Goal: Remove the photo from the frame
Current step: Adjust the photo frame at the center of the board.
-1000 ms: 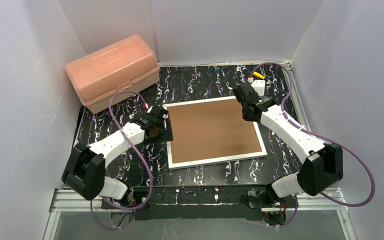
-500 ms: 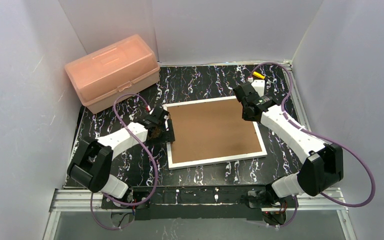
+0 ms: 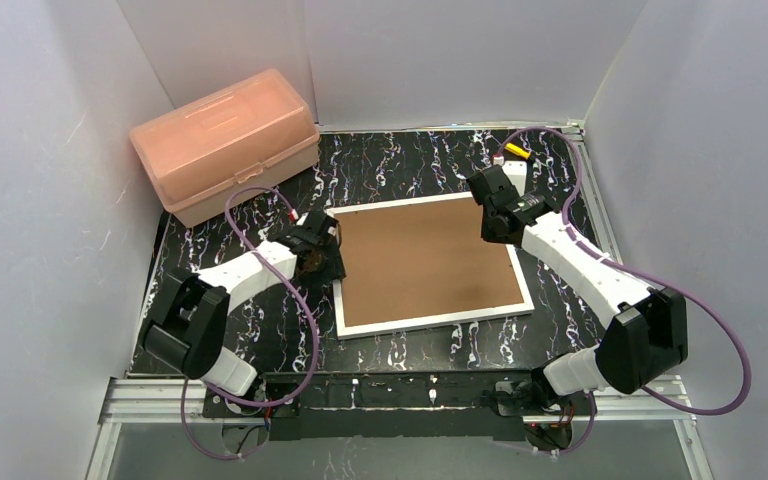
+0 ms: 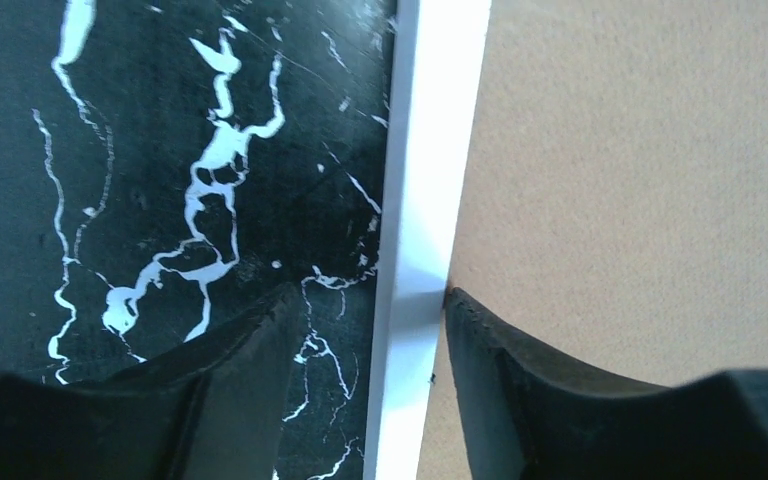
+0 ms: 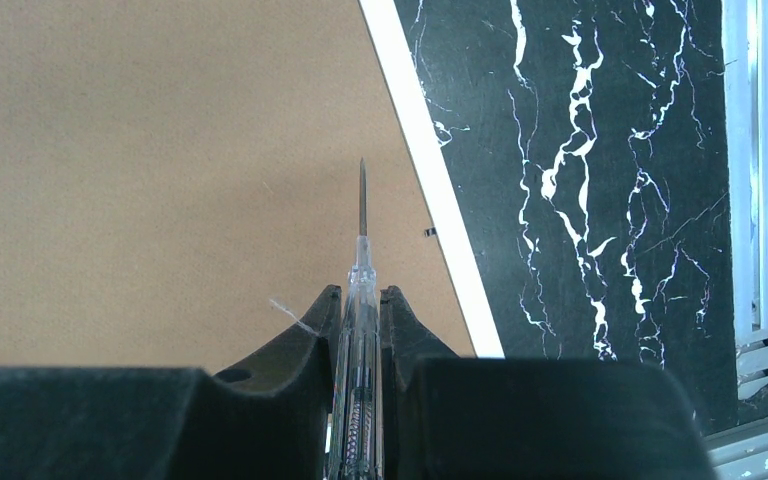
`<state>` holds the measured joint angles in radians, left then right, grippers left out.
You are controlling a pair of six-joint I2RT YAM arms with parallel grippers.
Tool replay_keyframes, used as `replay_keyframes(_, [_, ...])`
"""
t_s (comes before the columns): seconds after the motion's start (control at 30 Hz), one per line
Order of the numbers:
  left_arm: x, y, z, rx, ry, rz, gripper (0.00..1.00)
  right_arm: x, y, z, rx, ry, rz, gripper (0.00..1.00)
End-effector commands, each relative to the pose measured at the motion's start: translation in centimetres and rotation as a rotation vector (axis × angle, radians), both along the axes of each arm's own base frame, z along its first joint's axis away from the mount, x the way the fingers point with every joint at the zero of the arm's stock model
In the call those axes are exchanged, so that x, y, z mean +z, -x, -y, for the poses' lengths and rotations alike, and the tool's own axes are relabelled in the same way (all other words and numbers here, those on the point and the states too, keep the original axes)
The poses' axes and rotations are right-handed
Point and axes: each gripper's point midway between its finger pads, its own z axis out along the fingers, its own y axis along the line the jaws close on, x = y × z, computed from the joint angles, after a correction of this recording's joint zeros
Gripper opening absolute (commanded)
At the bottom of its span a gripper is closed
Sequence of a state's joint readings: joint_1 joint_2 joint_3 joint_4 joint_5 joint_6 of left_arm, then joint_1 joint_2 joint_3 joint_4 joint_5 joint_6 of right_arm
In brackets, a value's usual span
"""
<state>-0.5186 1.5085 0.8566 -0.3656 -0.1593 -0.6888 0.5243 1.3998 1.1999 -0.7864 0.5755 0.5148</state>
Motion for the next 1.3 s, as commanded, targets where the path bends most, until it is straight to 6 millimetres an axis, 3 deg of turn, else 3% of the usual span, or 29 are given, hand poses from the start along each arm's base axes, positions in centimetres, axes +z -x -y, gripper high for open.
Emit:
replay_keyframes(0.0, [-1.9,1.8,-5.4,0.134,-0.141,-0.047,0.50,1.1,-0.2,0.2,-0.002,-0.014,0.046,0.01])
replay_keyframes(0.4, [0.3,-0.1,-9.5,0.352,-0.128,0.109,0.60,1.0,0.1,0.2,-0.010,-0.028,0.054,0.01])
replay_keyframes(0.57, [0.9,-0.7,-10.5,0.427,-0.066,0.125,0.63,0.1,0.5,-2.1,0.108,-0.116,0.016,0.01])
replay_keyframes(0.7, [1.7,-1.0,-9.2,0.357,0.000,0.155,0.75,0.1,0.8,-3.8,0.199,-0.190,0.015,0.01])
replay_keyframes(0.8, [2.7,-1.0,-8.7,0.318,0.027,0.183,0.82,0.3,0.7,-3.9,0.207,-0.197,0.037,0.01])
replay_keyframes(1.07, [4.8,1.1,-5.9,0.231,0.154,0.145,0.84,-0.9,0.5,-3.2,0.158,-0.159,0.010,0.01])
replay_keyframes(1.27, [7.7,2.5,0.2,0.000,0.368,0.109,0.81,-1.4,0.8,-5.6,0.221,-0.261,-0.031,0.01])
